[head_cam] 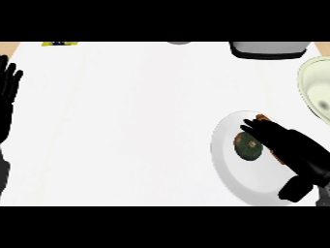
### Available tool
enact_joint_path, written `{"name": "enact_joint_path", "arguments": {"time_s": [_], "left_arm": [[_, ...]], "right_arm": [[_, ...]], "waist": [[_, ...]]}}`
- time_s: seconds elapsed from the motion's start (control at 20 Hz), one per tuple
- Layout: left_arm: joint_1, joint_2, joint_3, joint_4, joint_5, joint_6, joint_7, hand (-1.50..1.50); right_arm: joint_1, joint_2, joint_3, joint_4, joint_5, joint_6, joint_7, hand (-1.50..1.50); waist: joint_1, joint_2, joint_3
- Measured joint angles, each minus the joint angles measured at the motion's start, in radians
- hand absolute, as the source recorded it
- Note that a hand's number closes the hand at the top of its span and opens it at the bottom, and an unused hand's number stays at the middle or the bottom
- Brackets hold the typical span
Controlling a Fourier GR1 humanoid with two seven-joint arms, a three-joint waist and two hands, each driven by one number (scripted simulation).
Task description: Pick the squash from the plate and place it in the bowl
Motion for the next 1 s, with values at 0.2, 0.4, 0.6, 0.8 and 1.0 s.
{"name": "enact_joint_path", "arguments": {"time_s": [0.2,0.4,0.6,0.8,1.0], "left_arm": [[0.018,-0.024,-0.006,-0.029,-0.022,0.003,0.011,0.0],[0.0,-0.025,0.012,-0.002,-0.028,-0.013,0.003,0.0],[0.011,-0.039,0.016,0.011,-0.04,-0.03,-0.021,0.0],[-0.008,-0.042,0.026,0.009,-0.045,-0.029,-0.004,0.0],[-0.007,-0.051,0.031,-0.001,-0.05,-0.03,0.004,0.0]], "right_arm": [[-0.023,0.022,-0.011,0.044,0.031,0.002,-0.048,-1.5],[-0.013,0.048,-0.002,0.086,0.089,-0.026,-0.075,-1.5],[-0.044,0.093,0.003,0.145,0.137,-0.043,-0.077,-1.5],[-0.065,0.108,-0.012,0.225,0.17,-0.066,-0.115,-1.5],[-0.089,0.136,-0.019,0.313,0.21,-0.102,-0.132,-1.5]], "waist": [[0.0,0.0,0.0],[-0.001,0.0,0.0],[-0.001,0.0,0.0],[-0.001,0.0,0.0],[0.0,0.0,0.0]]}}
